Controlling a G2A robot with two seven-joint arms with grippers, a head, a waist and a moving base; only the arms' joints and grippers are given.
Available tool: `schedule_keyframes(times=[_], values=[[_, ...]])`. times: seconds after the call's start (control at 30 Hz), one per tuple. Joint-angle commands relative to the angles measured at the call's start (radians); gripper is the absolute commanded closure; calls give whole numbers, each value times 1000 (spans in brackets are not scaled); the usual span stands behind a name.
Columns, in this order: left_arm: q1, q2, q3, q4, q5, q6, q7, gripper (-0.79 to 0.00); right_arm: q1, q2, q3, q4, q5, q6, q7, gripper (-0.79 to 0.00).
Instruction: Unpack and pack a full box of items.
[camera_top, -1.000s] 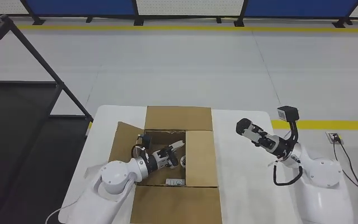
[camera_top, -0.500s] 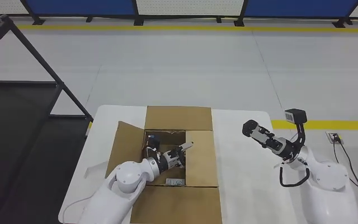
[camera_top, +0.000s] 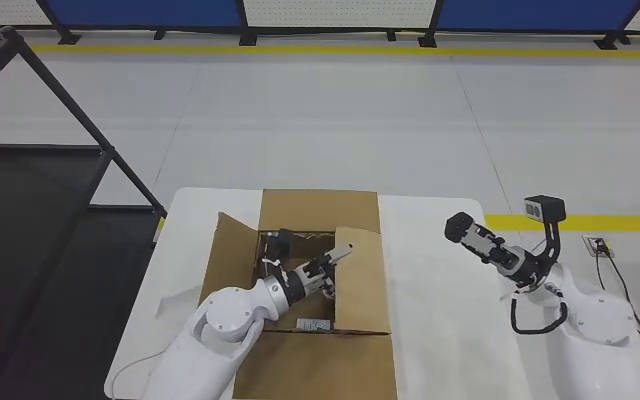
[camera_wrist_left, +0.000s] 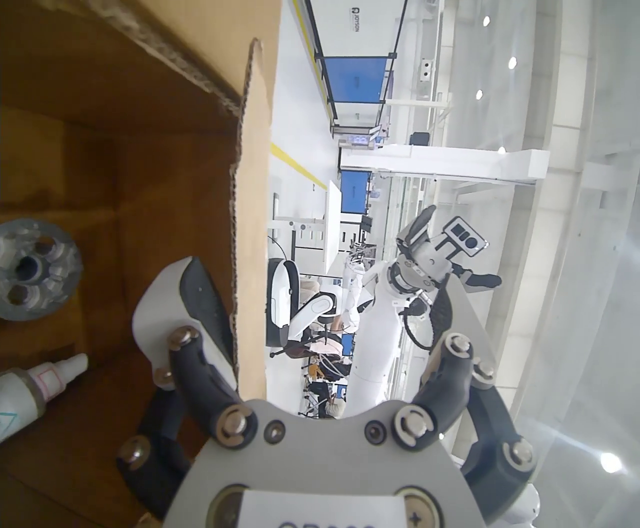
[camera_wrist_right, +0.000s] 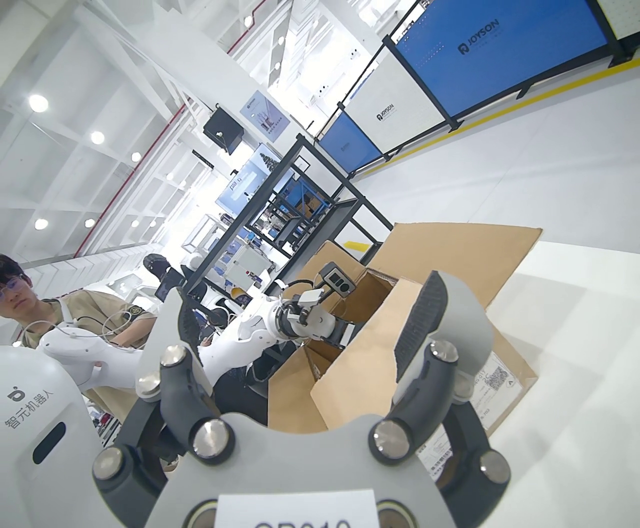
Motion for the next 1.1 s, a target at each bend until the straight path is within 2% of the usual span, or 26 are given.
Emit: schedule_keyframes(times=[0.0,0.2,0.47,0.63,0.8,1.07], values=[[-2,-1,-1,-19,4,5,1,-785,-3,5,8,1,9,-4,-3,-785],[-32,-16,30,-42,10,15,20,-785,-20,23,44,9,46,-14,-1,-785],[-95,-50,115,-15,27,22,55,-785,-47,46,81,23,90,-23,17,-785],[-103,-61,128,-10,38,22,70,-785,-42,56,72,42,108,-25,26,-785],[-76,-58,104,-20,75,21,92,-785,-27,64,46,56,124,-31,34,-785],[16,-33,-6,-74,100,24,96,-785,-1,76,-2,59,130,-34,53,-785]])
